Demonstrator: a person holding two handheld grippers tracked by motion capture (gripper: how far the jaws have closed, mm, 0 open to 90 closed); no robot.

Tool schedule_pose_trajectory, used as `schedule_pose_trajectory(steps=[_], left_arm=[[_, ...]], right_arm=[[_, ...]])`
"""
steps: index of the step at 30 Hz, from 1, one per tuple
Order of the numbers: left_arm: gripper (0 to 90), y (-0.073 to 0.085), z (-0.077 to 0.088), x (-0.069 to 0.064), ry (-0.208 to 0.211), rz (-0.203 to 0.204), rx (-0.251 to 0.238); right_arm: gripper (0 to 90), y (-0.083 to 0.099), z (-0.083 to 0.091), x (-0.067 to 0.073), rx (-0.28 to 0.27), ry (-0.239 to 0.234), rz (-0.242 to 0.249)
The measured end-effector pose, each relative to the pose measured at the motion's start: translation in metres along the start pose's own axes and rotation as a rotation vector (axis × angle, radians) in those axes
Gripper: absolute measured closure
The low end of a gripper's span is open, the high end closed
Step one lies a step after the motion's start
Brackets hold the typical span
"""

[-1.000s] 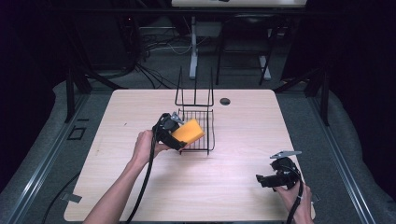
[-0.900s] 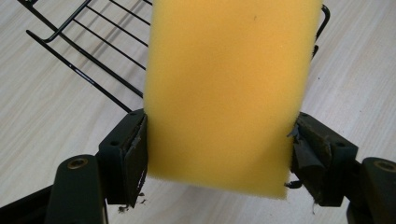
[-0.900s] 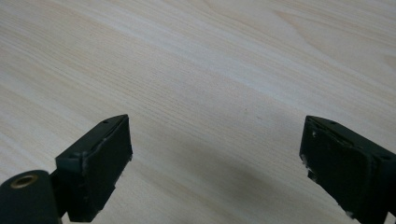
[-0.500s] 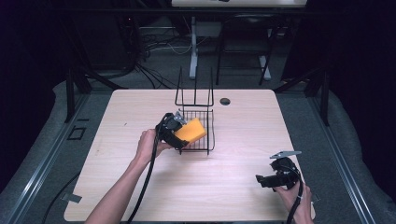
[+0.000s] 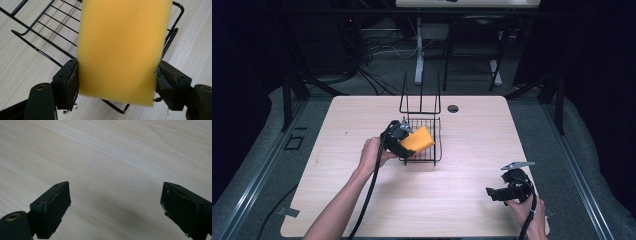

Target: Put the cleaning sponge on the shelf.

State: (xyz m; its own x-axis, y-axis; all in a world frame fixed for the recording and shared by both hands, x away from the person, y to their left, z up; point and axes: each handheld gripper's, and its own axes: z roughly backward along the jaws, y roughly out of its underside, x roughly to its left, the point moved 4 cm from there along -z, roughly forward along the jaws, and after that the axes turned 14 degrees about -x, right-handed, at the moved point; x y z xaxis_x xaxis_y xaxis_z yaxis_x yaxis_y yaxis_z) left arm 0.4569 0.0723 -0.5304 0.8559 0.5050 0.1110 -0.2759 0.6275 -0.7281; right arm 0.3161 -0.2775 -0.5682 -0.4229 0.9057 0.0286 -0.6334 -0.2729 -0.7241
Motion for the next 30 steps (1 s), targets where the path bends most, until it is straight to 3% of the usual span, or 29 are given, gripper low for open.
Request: schedule_pose_trajectory(steps=[4,6,18,30], left_arm=[[27.4,-0.002,-0.003,0.0,0.018,-0.016,0.021],[27.3,-0.001,-0.005,0.0,0.026,-0.022,0.025],[27.0,-0.002,-0.014,0.003,0.046,-0.055,0.08],[25.4,0.002,-0.021,0.005,0.061,-0.03,0.088]], right_arm=[[9.0,0.0,0.0,0.0,0.003,-0.001,0.002],[9.0,0.0,-0.002,0.002,-0.019,-0.014,-0.021],[9.0,0.001,-0.002,0.002,-0.012,-0.01,-0.013],[9.0,0.0,-0.002,0.002,-0.013,-0.01,-0.016]])
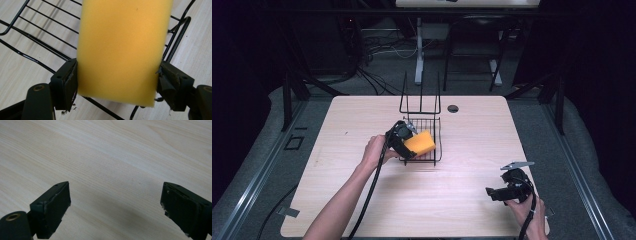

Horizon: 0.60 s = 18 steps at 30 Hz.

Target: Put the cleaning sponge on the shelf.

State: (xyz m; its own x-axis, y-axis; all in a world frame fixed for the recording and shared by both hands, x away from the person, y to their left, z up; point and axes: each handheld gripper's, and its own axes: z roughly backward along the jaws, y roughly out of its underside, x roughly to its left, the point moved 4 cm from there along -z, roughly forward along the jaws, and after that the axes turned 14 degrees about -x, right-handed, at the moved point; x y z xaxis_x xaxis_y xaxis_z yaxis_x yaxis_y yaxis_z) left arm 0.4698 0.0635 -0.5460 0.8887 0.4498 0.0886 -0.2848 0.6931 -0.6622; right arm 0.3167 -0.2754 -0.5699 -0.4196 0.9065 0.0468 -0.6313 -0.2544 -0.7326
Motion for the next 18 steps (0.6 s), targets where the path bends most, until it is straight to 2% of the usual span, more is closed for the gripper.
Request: schedule_pose_trajectory(steps=[4,5,8,9,11,17,18], left_arm=[[24.7,0.0006,-0.0006,0.0008,0.004,0.004,0.004],[24.3,0.0006,-0.0007,0.001,0.008,0.008,0.004],[23.4,0.0008,-0.0015,0.0015,0.008,0.013,0.004],[22.8,0.001,-0.0021,0.0014,0.004,0.014,0.005],[21.4,0.0011,-0.0031,0.0011,0.005,0.015,0.005],[14.6,0.0013,-0.0039,0.0007,0.005,0.034,-0.017],[13.7,0.0014,-0.0035,0.0005,0.004,0.042,-0.026]], right_arm=[[9.0,0.0002,-0.0003,0.0,0.002,0.001,0.002],[9.0,-0.0001,0.0009,-0.0011,0.016,0.008,0.016],[8.8,0.0005,-0.0002,-0.0001,-0.003,-0.003,-0.003],[8.7,-0.0004,0.0025,-0.0024,0.019,0.007,0.026],[8.7,-0.0002,0.0014,-0.0008,-0.002,0.008,0.004],[8.7,-0.0003,0.0023,-0.0018,0.014,0.011,0.02],[8.7,0.0,0.0007,-0.0004,-0.007,0.006,0.002]])
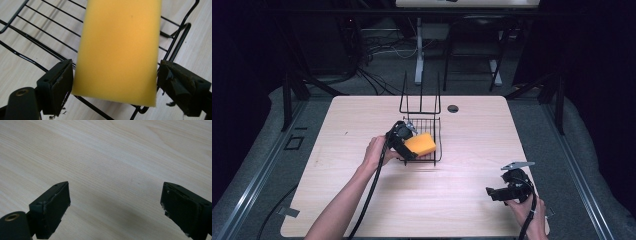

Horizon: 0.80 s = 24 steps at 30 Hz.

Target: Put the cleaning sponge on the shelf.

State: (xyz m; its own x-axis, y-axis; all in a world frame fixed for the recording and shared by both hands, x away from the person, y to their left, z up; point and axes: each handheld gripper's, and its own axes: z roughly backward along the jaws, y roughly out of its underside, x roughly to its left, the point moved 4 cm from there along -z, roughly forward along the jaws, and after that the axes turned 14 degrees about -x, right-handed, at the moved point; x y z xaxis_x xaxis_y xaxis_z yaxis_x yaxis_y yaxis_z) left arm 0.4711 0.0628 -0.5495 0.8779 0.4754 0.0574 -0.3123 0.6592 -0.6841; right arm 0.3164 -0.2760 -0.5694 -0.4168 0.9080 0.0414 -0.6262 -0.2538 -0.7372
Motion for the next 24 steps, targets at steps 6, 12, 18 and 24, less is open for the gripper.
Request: schedule_pose_trajectory(steps=[6,12,18,24], left_arm=[[3.5,-0.001,0.008,0.0,-0.015,0.024,-0.069],[0.0,0.004,0.02,-0.002,-0.043,0.034,-0.118],[0.0,0.01,0.037,-0.005,-0.057,0.047,-0.18],[0.0,0.013,0.057,-0.009,-0.07,0.045,-0.224]], right_arm=[[8.7,0.0,0.002,-0.001,0.015,0.007,0.015],[8.7,0.0,0.002,-0.001,0.017,0.008,0.015],[8.7,0.0,0.0,0.0,0.001,0.001,-0.001],[8.7,0.0,0.0,0.001,0.0,0.003,0.0]])
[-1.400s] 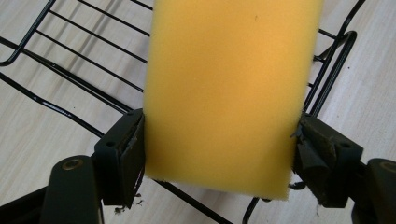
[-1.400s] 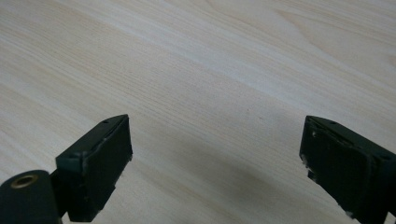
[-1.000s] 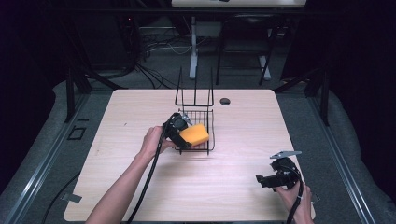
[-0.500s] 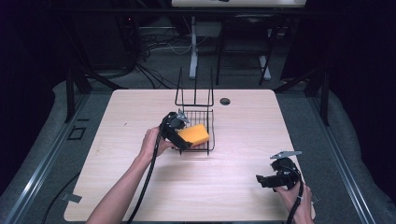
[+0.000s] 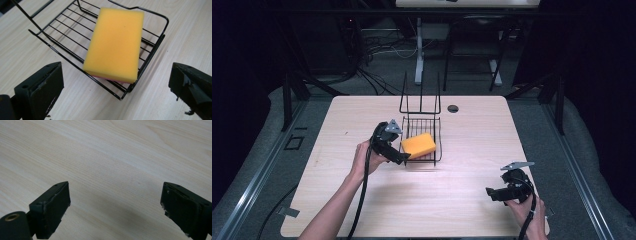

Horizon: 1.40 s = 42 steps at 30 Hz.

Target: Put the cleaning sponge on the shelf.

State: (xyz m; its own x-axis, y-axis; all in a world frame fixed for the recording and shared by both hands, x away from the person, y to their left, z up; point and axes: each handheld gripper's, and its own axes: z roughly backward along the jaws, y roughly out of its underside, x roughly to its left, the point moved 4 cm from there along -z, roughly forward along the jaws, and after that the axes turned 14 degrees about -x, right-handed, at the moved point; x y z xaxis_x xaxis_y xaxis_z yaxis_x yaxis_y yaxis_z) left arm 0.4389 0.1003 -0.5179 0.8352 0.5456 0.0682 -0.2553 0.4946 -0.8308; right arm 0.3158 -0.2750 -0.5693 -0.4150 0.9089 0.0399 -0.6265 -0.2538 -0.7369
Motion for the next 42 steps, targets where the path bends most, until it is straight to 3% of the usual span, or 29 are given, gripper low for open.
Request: schedule_pose_trajectory(steps=[5,14,18,20,25,34,41,42], left_arm=[[0.0,0.001,0.019,-0.004,-0.032,-0.004,-0.024],[0.0,0.015,0.058,-0.015,-0.069,0.027,-0.061],[0.0,0.027,0.077,-0.019,-0.095,0.037,-0.074],[0.0,0.034,0.085,-0.021,-0.106,0.049,-0.081],[0.0,0.058,0.1,-0.027,-0.135,0.061,-0.065],[0.0,0.101,0.115,-0.031,-0.169,0.113,-0.02],[0.0,0.115,0.116,-0.032,-0.181,0.115,0.006],[0.0,0.116,0.114,-0.032,-0.18,0.117,0.008]], right_arm=[[8.7,0.0,0.0,0.0,0.0,0.001,0.001],[8.6,-0.001,0.001,0.0,-0.001,0.007,0.006],[8.7,-0.001,0.003,-0.001,0.017,0.014,0.023],[8.7,0.0,0.001,0.0,0.002,0.006,0.007],[8.7,0.0,0.003,-0.001,0.021,0.014,0.028],[8.8,0.001,-0.001,0.001,0.013,0.008,0.013],[8.8,0.002,-0.003,0.001,0.018,0.004,0.015],[8.8,0.002,-0.002,0.0,0.036,0.014,0.033]])
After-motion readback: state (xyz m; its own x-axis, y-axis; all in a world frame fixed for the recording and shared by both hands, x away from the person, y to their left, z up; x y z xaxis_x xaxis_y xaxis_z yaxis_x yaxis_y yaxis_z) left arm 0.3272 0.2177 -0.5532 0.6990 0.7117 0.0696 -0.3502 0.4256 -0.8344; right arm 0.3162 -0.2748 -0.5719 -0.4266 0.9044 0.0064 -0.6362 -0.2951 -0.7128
